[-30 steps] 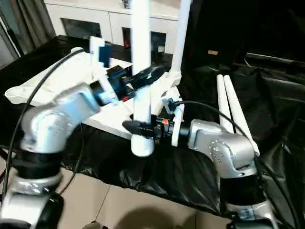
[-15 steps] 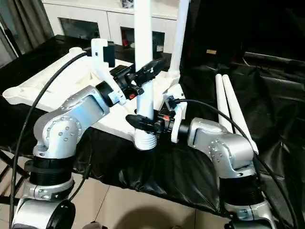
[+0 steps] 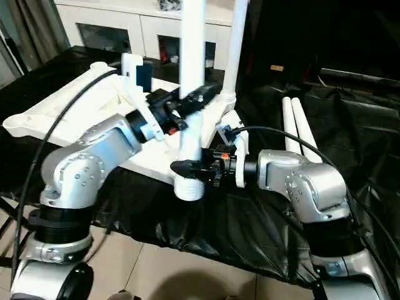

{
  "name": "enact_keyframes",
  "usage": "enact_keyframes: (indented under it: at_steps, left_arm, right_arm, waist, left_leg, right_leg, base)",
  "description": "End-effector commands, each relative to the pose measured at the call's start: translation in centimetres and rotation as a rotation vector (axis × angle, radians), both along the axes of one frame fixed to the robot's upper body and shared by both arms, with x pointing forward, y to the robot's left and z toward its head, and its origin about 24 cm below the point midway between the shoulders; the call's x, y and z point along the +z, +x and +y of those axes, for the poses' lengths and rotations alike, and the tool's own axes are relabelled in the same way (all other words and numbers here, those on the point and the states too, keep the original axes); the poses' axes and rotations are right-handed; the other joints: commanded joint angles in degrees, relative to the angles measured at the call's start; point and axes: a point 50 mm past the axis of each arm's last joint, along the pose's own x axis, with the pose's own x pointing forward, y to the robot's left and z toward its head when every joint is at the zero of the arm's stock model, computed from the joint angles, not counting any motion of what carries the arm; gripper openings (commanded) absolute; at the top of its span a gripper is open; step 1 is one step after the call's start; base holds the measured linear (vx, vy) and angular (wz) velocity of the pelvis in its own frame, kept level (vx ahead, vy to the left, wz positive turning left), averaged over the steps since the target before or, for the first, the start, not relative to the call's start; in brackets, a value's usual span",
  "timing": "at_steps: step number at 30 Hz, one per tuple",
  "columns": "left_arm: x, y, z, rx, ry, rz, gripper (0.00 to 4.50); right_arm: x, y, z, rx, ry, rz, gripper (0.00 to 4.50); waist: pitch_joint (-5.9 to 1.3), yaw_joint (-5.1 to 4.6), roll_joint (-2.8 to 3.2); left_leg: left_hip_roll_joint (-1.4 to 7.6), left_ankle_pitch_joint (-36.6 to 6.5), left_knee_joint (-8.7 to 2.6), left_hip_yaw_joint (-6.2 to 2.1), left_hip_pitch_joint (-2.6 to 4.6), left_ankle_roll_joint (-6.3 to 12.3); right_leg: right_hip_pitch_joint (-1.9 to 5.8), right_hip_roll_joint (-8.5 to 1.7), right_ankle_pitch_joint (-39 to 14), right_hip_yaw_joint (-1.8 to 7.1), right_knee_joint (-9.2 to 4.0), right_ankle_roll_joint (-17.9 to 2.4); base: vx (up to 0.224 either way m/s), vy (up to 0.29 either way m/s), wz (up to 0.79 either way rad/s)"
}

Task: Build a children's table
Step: Pick table leg

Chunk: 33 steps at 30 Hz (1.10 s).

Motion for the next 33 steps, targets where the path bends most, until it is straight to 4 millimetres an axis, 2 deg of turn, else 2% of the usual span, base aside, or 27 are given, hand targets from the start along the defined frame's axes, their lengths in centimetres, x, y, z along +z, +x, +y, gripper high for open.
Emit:
enact_keyframes:
  at_steps: [1,12,14,19,30,31,33]
  left_arm:
    - [0.72,-0.6,-0.34,-0.042,-0.016,-0.042,1.83]
    - [0.81,-1.05,-0.64,-0.096,-0.016,-0.051,1.83]
    - [0.83,-1.1,-0.67,-0.102,-0.015,-0.053,1.83]
    - [0.84,-1.13,-0.65,-0.108,-0.016,-0.055,1.83]
    - [0.75,-0.88,-0.46,-0.084,0.002,-0.063,1.83]
    - [0.73,-0.42,-0.34,-0.047,-0.005,-0.044,2.18]
    - [1.37,-0.56,-0.22,-0.069,-0.052,-0.071,2.53]
  right_arm:
    - [0.46,0.3,-0.01,-0.001,0.026,0.007,2.75]
    - [0.31,0.19,0.3,0.028,0.048,0.051,2.75]
    - [0.27,0.17,0.3,0.031,0.048,0.053,2.45]
    - [0.24,0.15,0.3,0.033,0.049,0.057,2.09]
    - [0.27,0.09,0.28,0.026,0.054,0.046,2.05]
    - [0.25,0.15,0.15,0.013,0.054,0.041,2.05]
    - [0.33,0.22,0.01,-0.012,0.062,0.023,2.04]
  waist:
    - [-3.92,0.1,-1.1]
    - [-4.0,0.17,-0.99]
    - [-3.97,0.17,-0.93]
    - [-3.97,0.15,-0.9]
    - [-4.02,0.15,-0.71]
    - [-3.99,0.14,-0.61]
    - [-4.0,0.11,-0.55]
  left_leg:
    - [-3.02,-11.15,-3.49,2.7,0.06,0.44]
    - [-2.96,-10.67,-3.48,2.66,0.13,0.27]
    - [-2.98,-10.82,-3.51,2.67,0.13,0.24]
    - [-2.96,-11.21,-3.52,2.64,0.16,0.07]
    - [-2.96,-10.89,-3.52,2.59,0.18,-0.05]
    - [-2.96,-11.02,-3.51,2.61,0.22,-0.04]
    - [-3.02,-11.0,-3.5,2.59,0.17,-0.11]
  right_leg:
    - [3.69,1.97,-15.02,-1.08,-3.78,-9.3]
    - [3.75,1.97,-13.75,-1.06,-3.6,-9.67]
    - [3.74,1.98,-14.06,-1.08,-3.64,-9.63]
    - [3.71,1.98,-14.5,-1.08,-3.67,-9.37]
    - [3.74,2.0,-13.73,-1.08,-3.55,-9.55]
    - [3.72,2.03,-13.58,-1.08,-3.56,-9.63]
    - [3.78,2.04,-13.49,-1.09,-3.6,-9.7]
  base:
    - [0.0,0.0,0.0]
    - [0.0,0.0,0.0]
    - [0.0,0.0,0.0]
    - [0.0,0.0,0.0]
    - [0.0,0.0,0.0]
    - [0.0,0.0,0.0]
    - [0.0,0.0,0.0]
